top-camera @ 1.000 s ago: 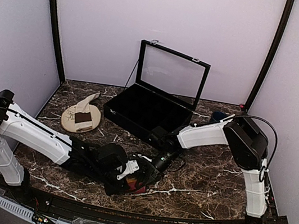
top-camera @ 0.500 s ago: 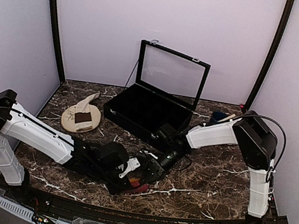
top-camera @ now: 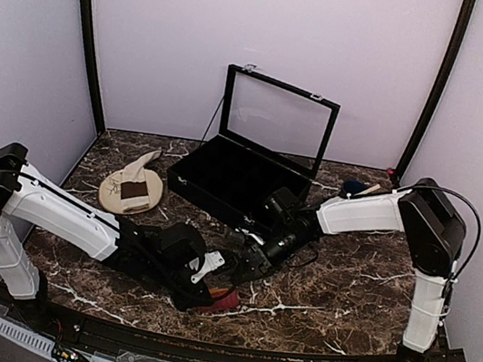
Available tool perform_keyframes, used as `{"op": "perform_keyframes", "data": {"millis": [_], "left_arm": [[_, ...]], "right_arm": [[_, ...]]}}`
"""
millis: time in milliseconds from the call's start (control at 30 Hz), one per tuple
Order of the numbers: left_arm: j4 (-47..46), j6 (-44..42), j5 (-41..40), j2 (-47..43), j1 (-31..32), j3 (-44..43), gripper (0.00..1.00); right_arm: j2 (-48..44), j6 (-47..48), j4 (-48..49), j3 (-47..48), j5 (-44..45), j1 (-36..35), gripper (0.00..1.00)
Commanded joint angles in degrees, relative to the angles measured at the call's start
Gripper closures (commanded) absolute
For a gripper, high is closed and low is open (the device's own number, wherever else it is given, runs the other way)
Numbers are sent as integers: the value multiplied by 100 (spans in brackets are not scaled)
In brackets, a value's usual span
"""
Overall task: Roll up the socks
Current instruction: Roll the sock at the center of the board.
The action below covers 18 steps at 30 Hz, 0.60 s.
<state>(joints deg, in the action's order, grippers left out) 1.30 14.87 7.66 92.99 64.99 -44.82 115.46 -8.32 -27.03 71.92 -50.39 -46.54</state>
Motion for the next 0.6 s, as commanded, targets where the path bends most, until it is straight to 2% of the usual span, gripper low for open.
{"op": "perform_keyframes", "data": {"millis": [0, 433, 567], "left_arm": [[940, -12, 219, 256, -149, 146, 100], [750, -140, 854, 248, -442, 251, 100], [644, -142, 1067, 368, -474, 237, 100]], "right_arm": [[-443, -142, 438, -213, 374, 36, 70], [-1899, -529, 1775, -1768, 2090, -10, 70], [-2354, -300, 1835, -2030, 2870, -252, 70]]}}
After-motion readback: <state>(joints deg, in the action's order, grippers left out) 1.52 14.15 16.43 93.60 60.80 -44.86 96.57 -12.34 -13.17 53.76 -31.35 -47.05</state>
